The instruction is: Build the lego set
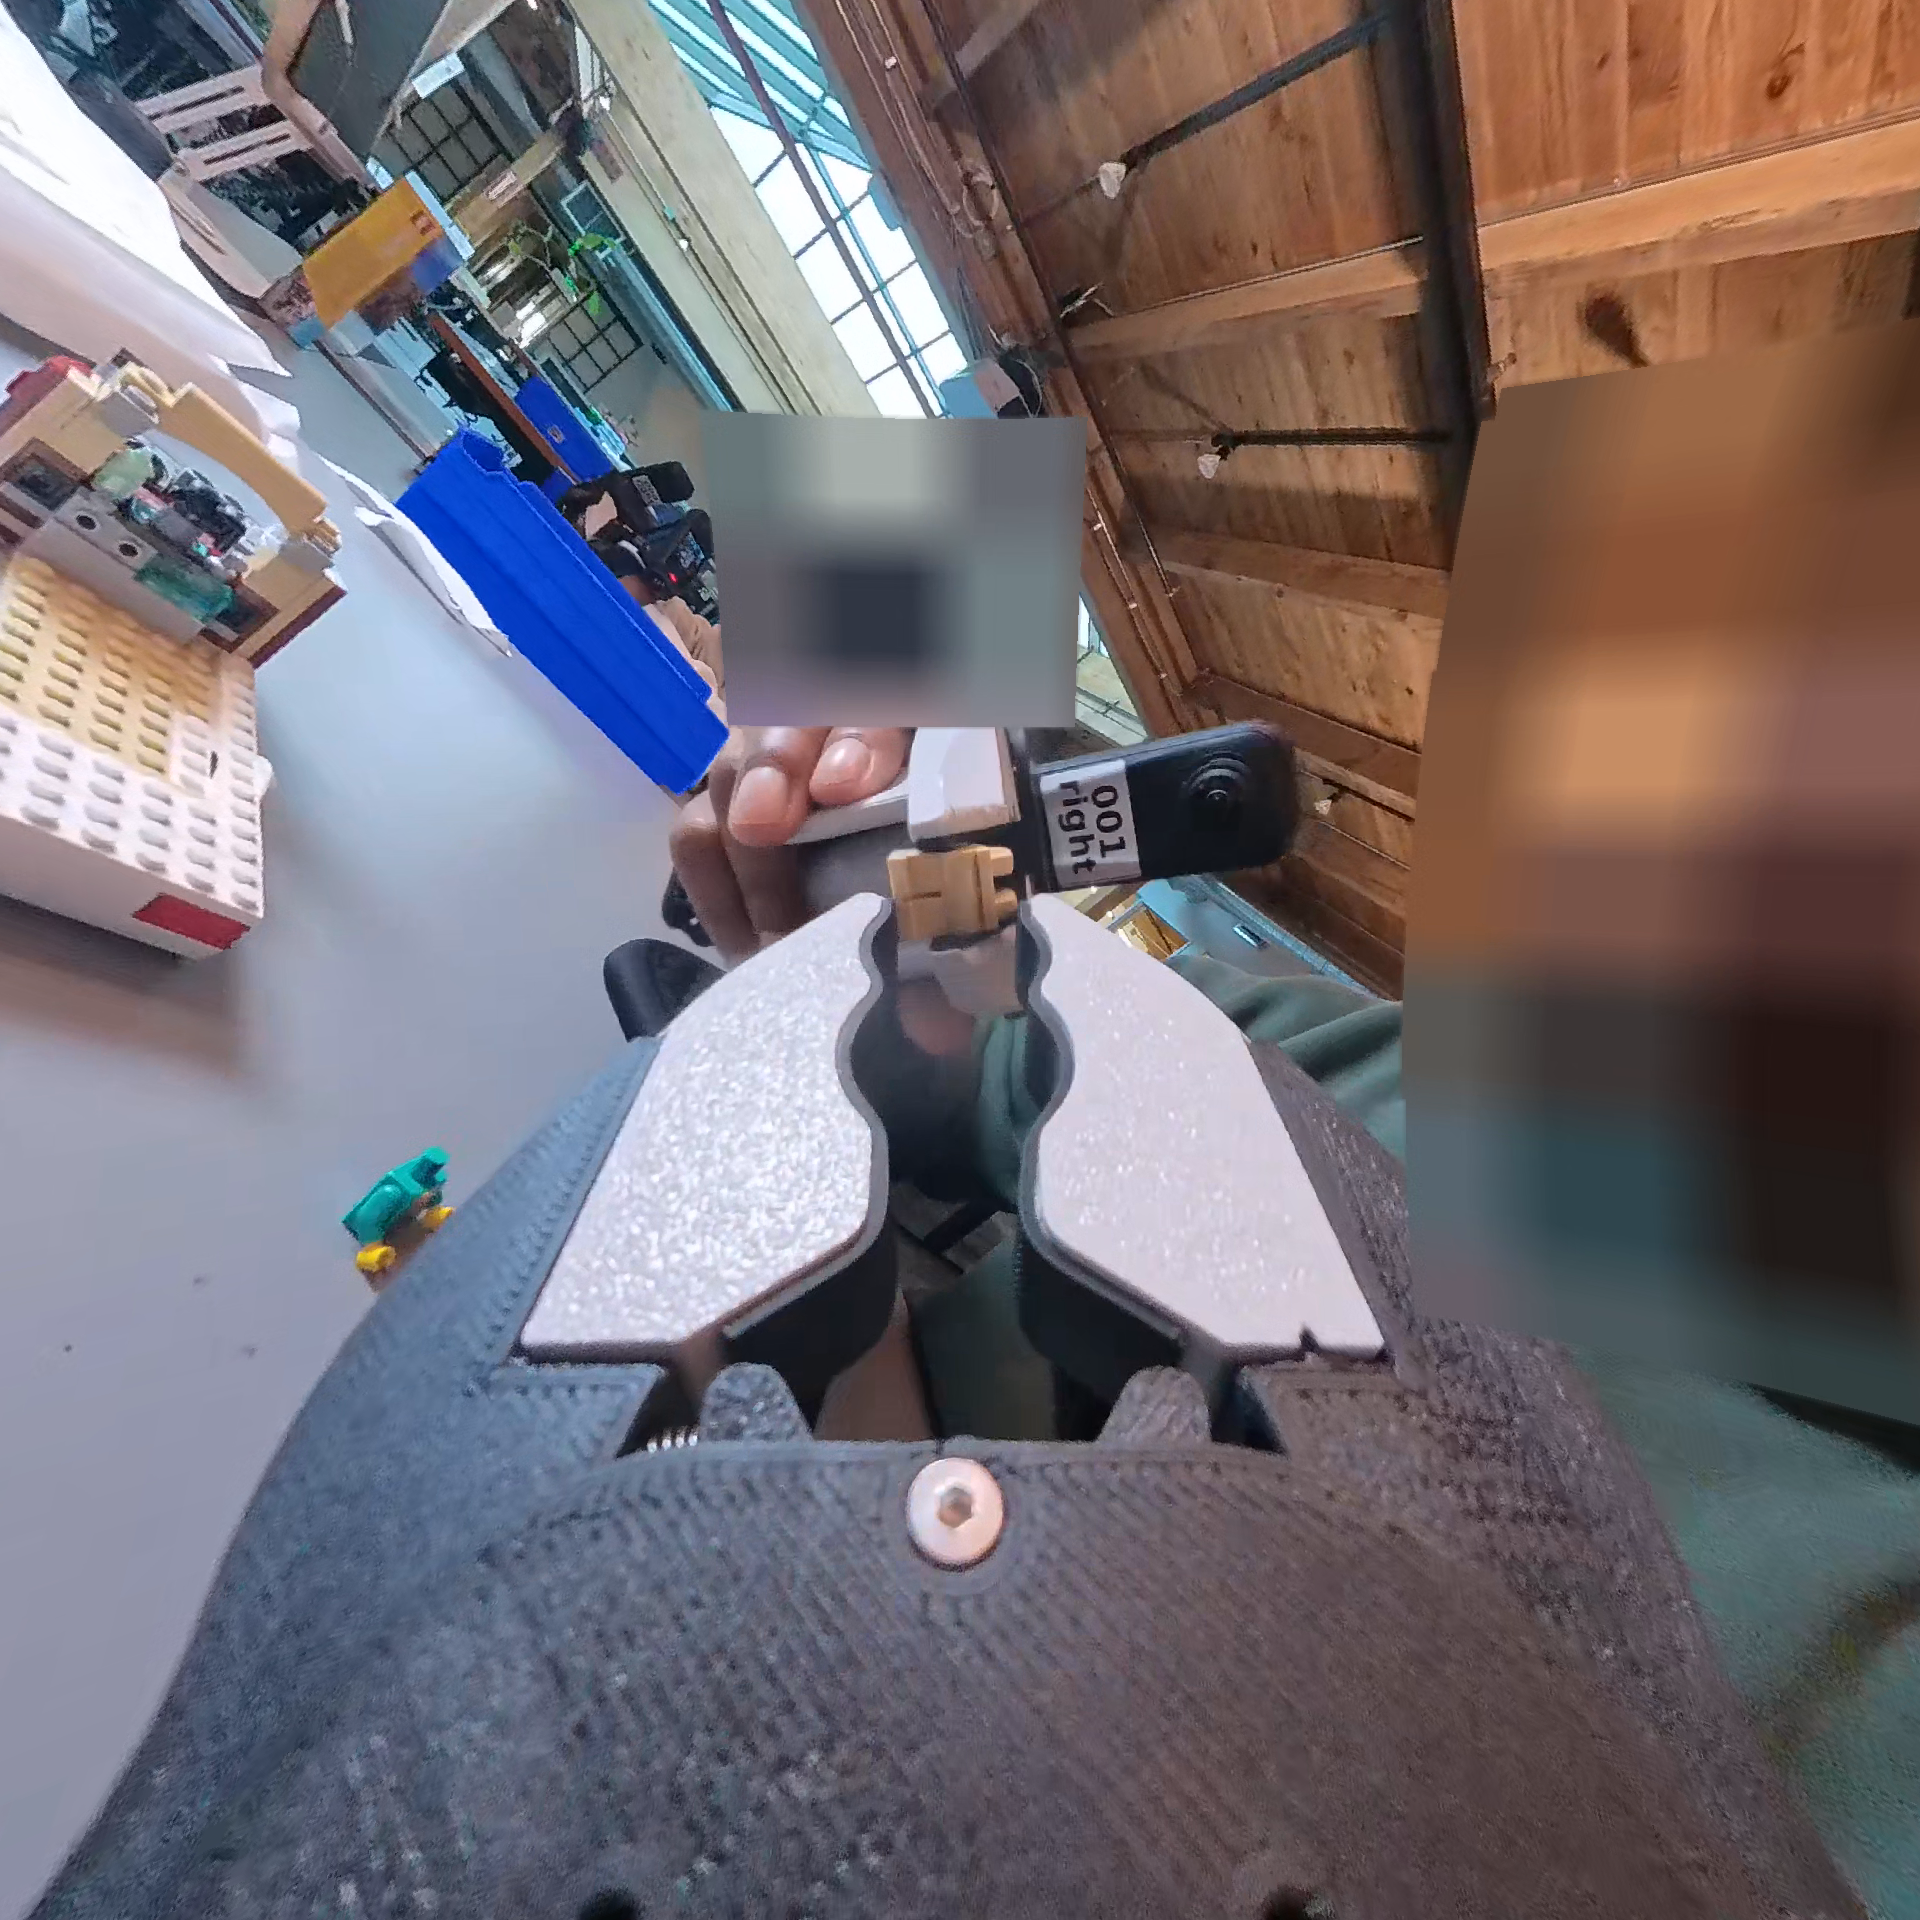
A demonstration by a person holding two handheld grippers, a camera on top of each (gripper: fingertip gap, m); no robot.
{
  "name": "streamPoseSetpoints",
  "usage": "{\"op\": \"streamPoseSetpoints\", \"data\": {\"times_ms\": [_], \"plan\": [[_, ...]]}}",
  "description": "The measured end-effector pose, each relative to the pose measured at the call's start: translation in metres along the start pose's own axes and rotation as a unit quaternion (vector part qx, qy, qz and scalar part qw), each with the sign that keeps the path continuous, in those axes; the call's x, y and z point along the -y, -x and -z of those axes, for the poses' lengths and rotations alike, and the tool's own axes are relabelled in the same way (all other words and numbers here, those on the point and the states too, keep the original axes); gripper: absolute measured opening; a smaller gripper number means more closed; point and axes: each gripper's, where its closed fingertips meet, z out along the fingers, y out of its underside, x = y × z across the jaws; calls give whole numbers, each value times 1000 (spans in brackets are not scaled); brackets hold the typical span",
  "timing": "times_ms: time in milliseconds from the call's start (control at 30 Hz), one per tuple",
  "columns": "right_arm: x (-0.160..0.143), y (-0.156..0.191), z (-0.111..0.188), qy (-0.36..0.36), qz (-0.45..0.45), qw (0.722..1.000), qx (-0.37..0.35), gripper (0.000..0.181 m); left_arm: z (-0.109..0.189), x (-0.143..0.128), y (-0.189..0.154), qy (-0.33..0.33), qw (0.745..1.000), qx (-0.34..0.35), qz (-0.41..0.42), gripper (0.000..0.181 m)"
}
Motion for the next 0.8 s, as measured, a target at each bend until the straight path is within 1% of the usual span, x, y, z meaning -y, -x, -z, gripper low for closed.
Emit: {"op": "streamPoseSetpoints", "data": {"times_ms": [67,167,233,300,400,500,567,633,800], "plan": [[5,4,4,-44,-54,997,37,15,2,-1,0,-7,1000,-13,-2,27],[21,7,17,-127,-159,973,108,15,5,-2,-7,-15,999,-48,19,32],[32,7,25,-173,-198,955,139,15,1,-7,-15,-7,997,-70,22,31],[40,10,29,-198,-212,944,158,15,-3,-9,-23,-7,996,-90,19,29],[44,17,29,-208,-212,939,174,16,-7,-9,-34,-12,992,-119,25,27],[44,23,26,-205,-200,942,173,15,-10,-14,-36,-5,992,-124,26,25],[42,22,25,-203,-199,943,170,15,-9,-13,-38,-8,991,-129,23,20],[39,21,24,-196,-193,947,164,16,-8,-12,-37,-11,993,-118,14,14],[33,20,23,-183,-178,954,160,16,-8,-13,-35,-11,992,-120,25,18]]}}
